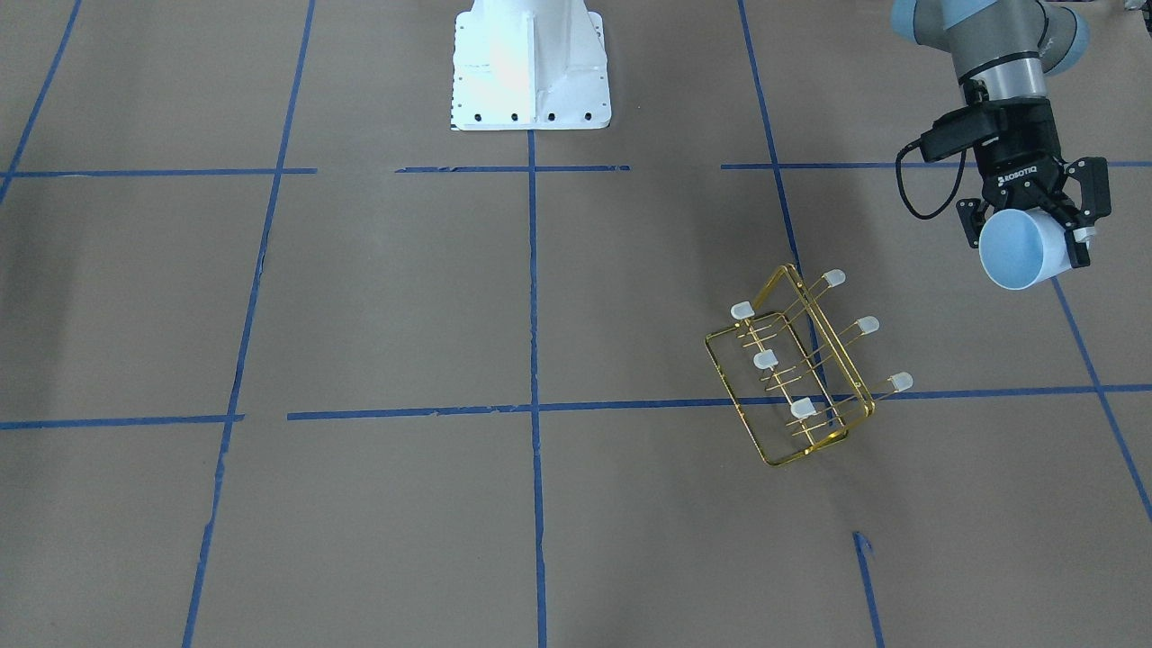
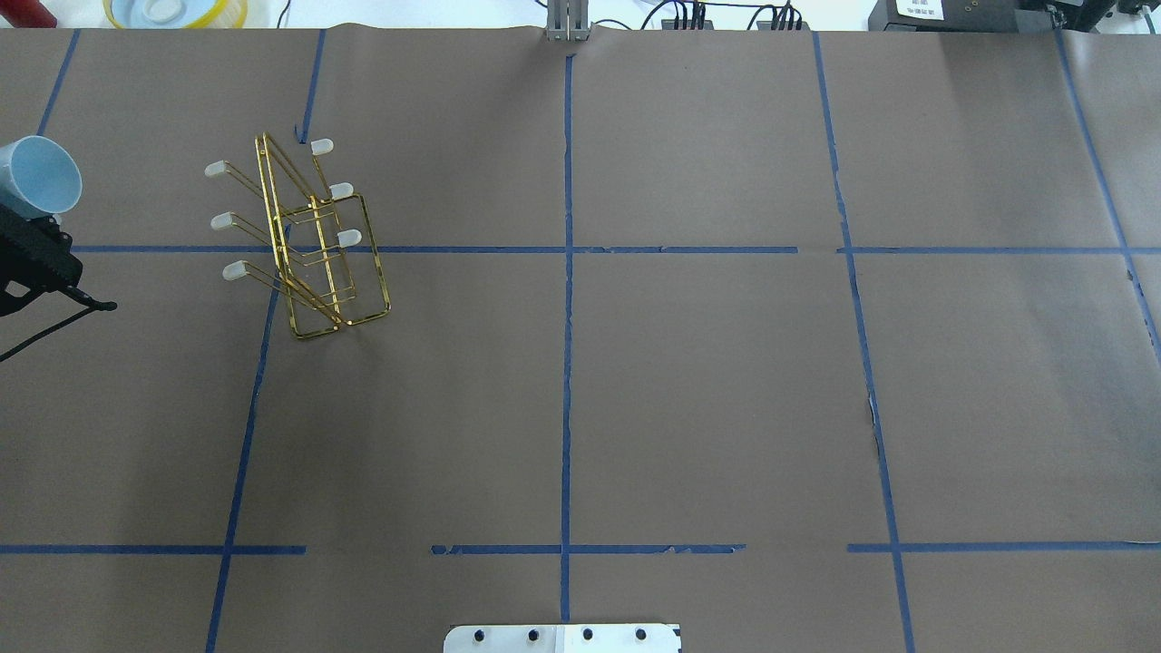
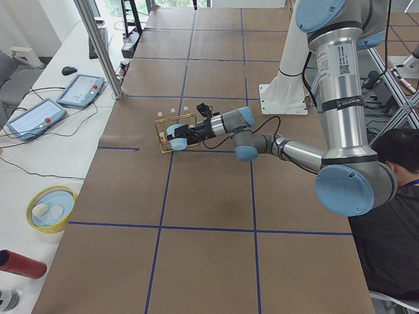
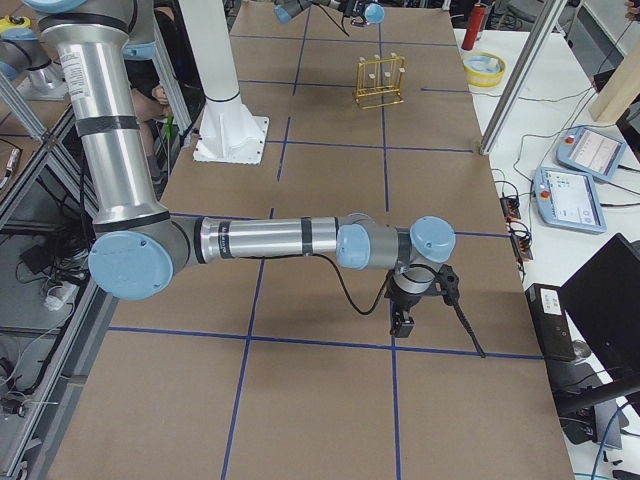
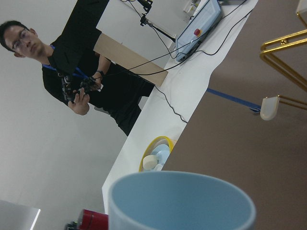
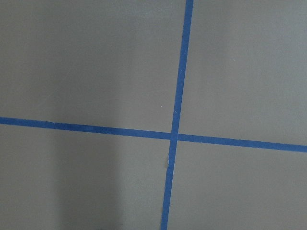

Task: Hang cup on cup holder
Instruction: 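Rotate the left wrist to tip the cup sideways toward the gold rack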

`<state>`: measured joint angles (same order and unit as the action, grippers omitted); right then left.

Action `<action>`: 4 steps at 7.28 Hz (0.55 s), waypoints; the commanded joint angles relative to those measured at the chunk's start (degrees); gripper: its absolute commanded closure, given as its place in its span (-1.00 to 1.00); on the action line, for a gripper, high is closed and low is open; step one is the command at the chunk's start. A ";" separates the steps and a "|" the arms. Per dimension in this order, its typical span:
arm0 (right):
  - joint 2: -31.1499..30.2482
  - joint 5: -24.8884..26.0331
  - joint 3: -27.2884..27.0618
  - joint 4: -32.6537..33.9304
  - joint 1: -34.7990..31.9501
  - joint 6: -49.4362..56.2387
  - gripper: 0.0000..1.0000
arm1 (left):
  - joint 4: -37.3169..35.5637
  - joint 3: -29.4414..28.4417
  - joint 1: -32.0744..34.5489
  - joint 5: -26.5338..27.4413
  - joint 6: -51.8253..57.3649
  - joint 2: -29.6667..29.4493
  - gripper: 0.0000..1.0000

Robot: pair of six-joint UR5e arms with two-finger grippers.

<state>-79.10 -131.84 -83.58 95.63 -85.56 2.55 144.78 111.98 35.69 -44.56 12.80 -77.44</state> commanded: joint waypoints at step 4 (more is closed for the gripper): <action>0.00 0.00 0.00 0.00 -0.04 0.00 -1.00 | 0.15 1.05 -8.88 23.09 40.75 -0.08 1.00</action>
<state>-79.10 -131.84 -83.59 95.63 -85.60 2.55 144.82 113.00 28.73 -25.74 44.58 -77.46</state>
